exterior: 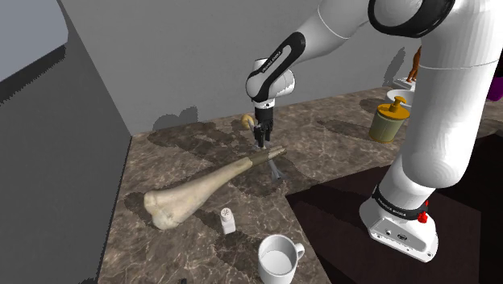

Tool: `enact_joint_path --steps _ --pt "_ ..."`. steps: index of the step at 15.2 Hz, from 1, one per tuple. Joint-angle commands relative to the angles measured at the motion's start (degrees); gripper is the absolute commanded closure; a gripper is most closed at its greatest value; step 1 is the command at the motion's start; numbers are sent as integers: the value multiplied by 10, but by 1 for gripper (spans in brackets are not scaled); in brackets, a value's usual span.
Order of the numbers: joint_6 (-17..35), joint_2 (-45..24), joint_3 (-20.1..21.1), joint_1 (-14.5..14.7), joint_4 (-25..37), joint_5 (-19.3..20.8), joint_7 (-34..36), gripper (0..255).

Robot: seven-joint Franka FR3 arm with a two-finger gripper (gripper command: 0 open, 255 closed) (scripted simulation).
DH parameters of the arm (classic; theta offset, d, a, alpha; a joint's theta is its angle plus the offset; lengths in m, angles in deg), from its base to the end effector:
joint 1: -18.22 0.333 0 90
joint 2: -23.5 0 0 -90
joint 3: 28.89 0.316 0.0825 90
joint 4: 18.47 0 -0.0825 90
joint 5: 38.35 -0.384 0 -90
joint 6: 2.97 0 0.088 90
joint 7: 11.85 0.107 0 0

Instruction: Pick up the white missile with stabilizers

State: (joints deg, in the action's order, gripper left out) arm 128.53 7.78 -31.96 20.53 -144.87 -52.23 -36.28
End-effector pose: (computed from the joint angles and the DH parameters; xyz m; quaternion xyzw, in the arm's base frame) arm 0.5332 -0.0021 0.2415 -0.9861 -0.1170 0.0725 0.0935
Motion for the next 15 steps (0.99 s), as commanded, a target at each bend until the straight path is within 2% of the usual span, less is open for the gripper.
enact_joint_path --steps 1,15 --pt "-10 9 -1 0 1 3 3 255" --pt "-99 79 -6 1 22 22 26 255"
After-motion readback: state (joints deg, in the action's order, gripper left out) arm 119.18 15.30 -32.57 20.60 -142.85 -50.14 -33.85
